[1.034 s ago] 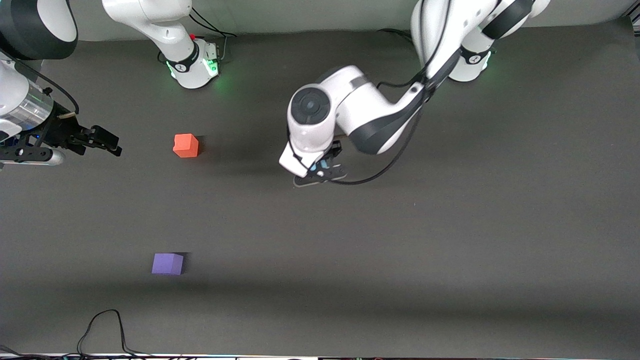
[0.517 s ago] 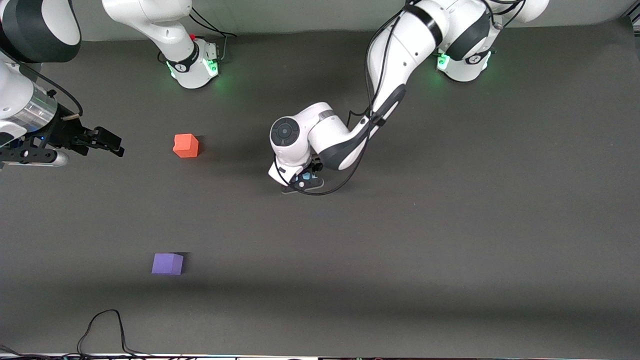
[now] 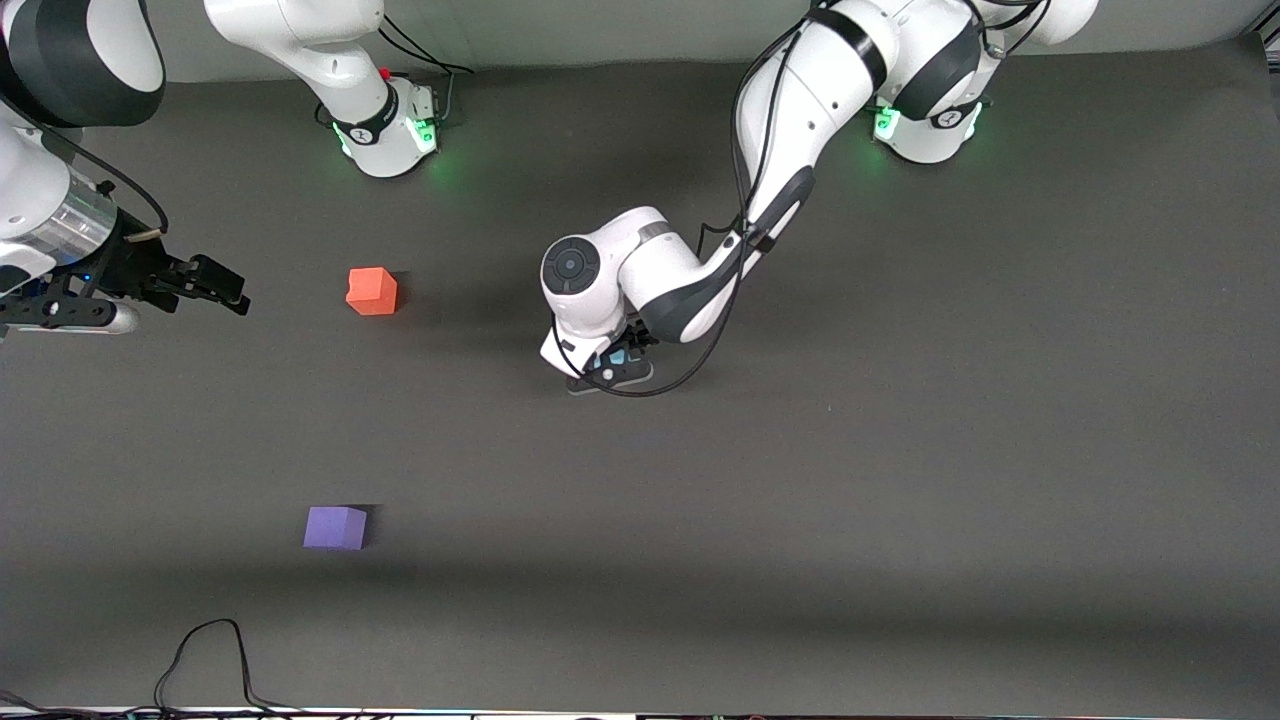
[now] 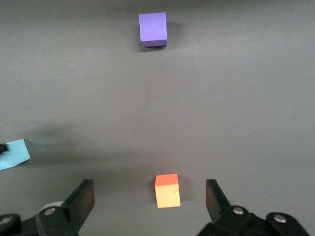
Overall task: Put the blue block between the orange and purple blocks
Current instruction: 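Set down the blue block, open the left gripper while the right gripper reaches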
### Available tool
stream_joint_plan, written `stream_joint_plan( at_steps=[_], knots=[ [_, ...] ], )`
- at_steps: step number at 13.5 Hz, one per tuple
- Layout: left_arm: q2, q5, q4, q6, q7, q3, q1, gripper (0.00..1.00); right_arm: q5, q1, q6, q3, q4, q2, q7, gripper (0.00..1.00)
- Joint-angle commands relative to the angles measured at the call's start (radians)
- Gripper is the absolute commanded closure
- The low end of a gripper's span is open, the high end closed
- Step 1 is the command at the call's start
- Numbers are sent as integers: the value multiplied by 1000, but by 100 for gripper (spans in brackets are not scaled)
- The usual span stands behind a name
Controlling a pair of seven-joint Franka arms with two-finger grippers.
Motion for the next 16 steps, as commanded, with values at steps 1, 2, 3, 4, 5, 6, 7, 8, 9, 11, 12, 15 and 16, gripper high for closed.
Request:
stream_joint_plan(
  at_steps=[1, 2, 3, 4, 5, 6, 7, 8, 9, 11, 12, 15, 16],
  knots=[
    [-232, -2, -83, -142, 70, -23, 135, 0, 11, 25, 11, 24, -11, -22, 4, 0],
    [-328, -37, -155, -156, 147, -35, 203, 0, 11, 25, 11, 51, -1, -21, 15, 0],
    [-436, -78, -247, -158, 213, -35, 276, 0, 11, 25, 11, 88, 9, -18, 39, 0],
    [-532, -97, -325, -161, 277, -35, 342, 0, 11, 25, 9, 129, 26, -7, 54, 0],
    [-605, -97, -381, -188, 337, -34, 396, 0, 11, 25, 9, 175, 43, 16, 56, 0],
    [-663, -95, -424, -229, 409, -34, 456, 0, 11, 26, 9, 224, 78, 53, 58, 0],
    [-711, -97, -456, -263, 483, -34, 505, 0, 11, 25, 11, 275, 119, 100, 58, 0],
    [-766, -97, -494, -291, 560, -32, 553, 0, 11, 25, 11, 326, 173, 155, 58, 0],
    [-820, -100, -533, -311, 617, -25, 582, 0, 11, 26, 11, 372, 228, 220, 74, 0],
    [-918, -118, -611, -336, 735, 81, 596, 0, 0, 28, 12, 458, 331, 344, 171, 0],
    [-962, -135, -652, -339, 802, 130, 596, 0, -7, 32, 32, 504, 365, 396, 221, 0],
    [-1026, -132, -682, -369, 928, 225, 604, 0, -110, 87, 150, 555, 371, 508, 349, 0],
    [-1026, -132, -671, -374, 986, 241, 640, 0, -162, 122, 187, 558, 367, 547, 416, 0]
  ],
)
